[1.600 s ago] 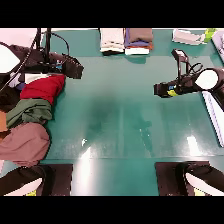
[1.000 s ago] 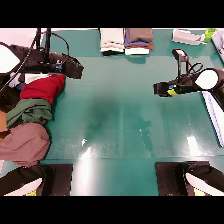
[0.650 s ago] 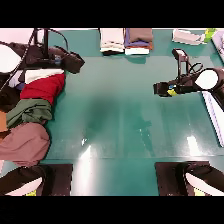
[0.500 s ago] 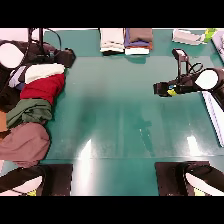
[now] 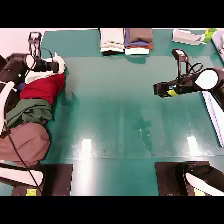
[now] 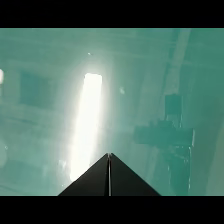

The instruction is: Fold the shirts.

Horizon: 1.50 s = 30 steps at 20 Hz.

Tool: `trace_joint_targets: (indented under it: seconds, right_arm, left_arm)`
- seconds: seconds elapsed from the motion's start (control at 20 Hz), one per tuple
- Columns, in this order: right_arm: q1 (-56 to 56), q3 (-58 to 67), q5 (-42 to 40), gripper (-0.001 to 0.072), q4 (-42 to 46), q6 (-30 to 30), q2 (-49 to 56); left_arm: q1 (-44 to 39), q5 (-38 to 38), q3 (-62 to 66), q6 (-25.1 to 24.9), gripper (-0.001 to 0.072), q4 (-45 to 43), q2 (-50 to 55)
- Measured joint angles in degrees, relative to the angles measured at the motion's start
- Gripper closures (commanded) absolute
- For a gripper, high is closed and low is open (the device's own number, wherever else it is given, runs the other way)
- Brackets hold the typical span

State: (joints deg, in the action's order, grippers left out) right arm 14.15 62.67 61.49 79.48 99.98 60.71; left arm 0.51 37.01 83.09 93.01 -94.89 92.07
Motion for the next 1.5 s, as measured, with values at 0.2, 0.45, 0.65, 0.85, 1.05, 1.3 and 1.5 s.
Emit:
trace_joint_targets:
  seconds: [0.2, 0.45, 0.65, 0.85, 1.05, 1.3, 1.5]
  right_arm:
    - [0.0, 0.0, 0.3, 0.0687, 0.0, 0.0, 0.0]
    - [0.0, 0.0, 0.8, 0.0687, -0.3, 0.0, 0.0]
    - [0.0, 0.0, 1.7, 0.0688, -0.4, 0.0, 0.0]
    - [0.0, 0.0, 2.3, 0.0688, -0.4, 0.0, -0.2]
    - [0.0, 0.0, 0.3, 0.0689, -0.4, 0.0, -3.0]
    - [0.0, 2.9, -5.4, 0.0690, -0.3, 0.0, -9.3]
    - [-0.6, 10.6, -6.0, 0.0689, 0.0, 0.0, -11.1]
  left_arm:
    - [2.7, -5.8, 0.1, 0.1, -0.0008, -0.2, 5.2]
    - [3.5, -11.5, 0.1, 0.1, 0.0013, -0.3, 8.8]
    - [3.7, -14.6, 0.1, 0.1, 0.0682, -0.3, 9.6]
    - [3.7, -15.6, 0.4, -0.1, 0.0684, -0.3, 8.4]
    - [3.3, -16.1, 3.7, -1.8, 0.0684, -0.3, 1.6]
    - [-2.1, -14.1, 10.3, -9.9, 0.0684, -0.2, -14.4]
    - [-11.1, -6.7, 12.8, -15.6, 0.0684, 0.5, -26.4]
